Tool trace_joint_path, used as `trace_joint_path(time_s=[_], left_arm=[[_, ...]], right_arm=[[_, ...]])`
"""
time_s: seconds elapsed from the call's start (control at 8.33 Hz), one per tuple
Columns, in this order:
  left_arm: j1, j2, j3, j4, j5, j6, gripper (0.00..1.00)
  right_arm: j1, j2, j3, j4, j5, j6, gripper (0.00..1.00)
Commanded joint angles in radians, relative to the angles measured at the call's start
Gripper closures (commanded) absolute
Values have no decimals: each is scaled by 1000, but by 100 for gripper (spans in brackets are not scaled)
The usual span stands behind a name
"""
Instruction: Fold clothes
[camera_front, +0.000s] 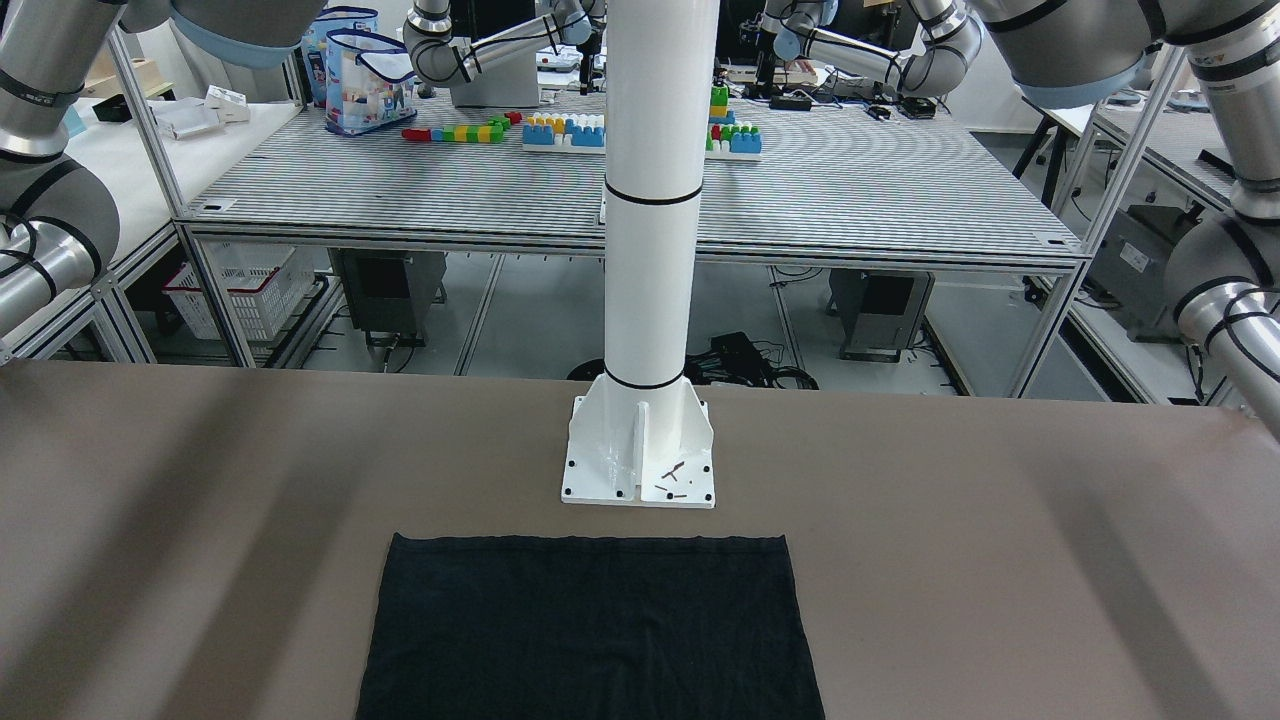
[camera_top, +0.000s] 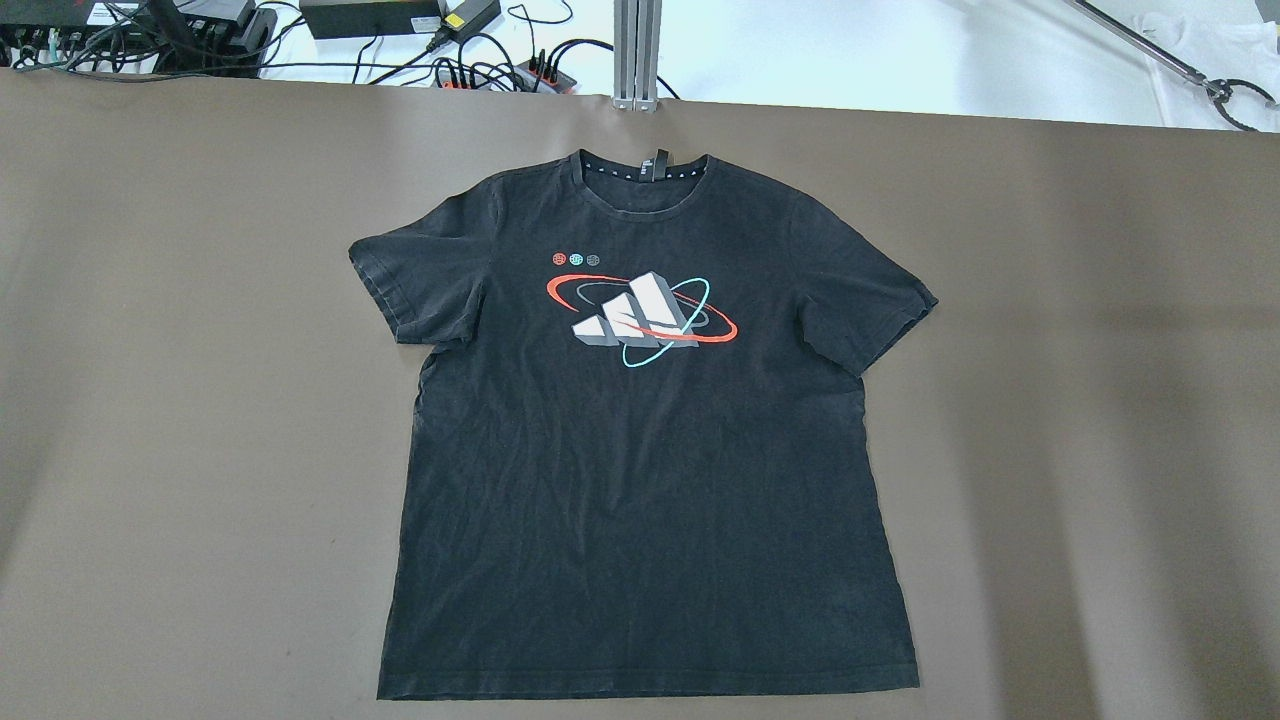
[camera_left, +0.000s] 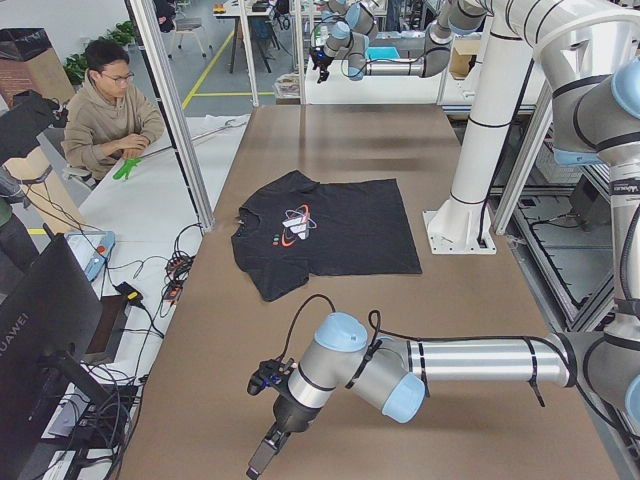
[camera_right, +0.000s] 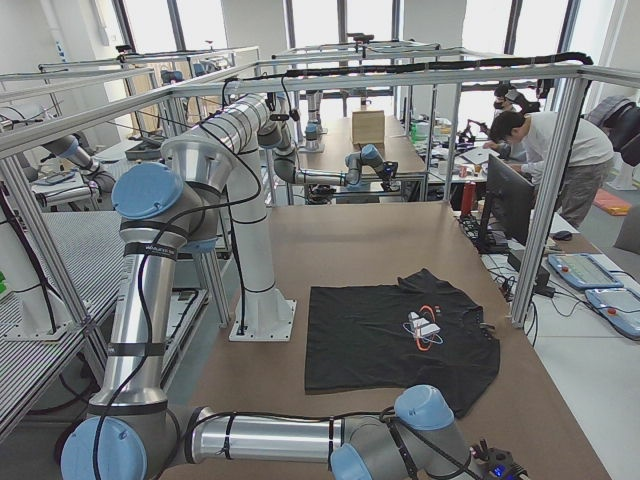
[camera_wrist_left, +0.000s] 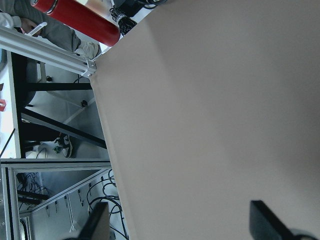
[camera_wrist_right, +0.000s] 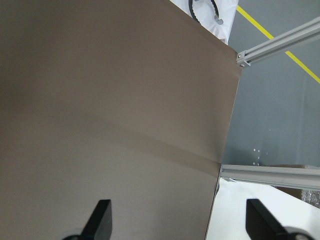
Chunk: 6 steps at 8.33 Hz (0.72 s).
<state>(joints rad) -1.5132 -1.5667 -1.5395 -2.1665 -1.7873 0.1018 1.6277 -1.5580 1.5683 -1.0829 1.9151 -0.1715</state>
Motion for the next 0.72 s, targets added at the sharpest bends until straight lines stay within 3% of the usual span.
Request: trace_joint_path(time_s=[0.0,0.36,0.6], left_arm=[[2,22,-4,-6,0,1,0],[1,23,-4,-10,-3,1,0],[4,24,-5,-4,-6,-1,0]], right_arm=[[0,0,7,4,8,-2,6],[-41,6,24,9,2,50,6],[-165,19,22,11,5,218,6]])
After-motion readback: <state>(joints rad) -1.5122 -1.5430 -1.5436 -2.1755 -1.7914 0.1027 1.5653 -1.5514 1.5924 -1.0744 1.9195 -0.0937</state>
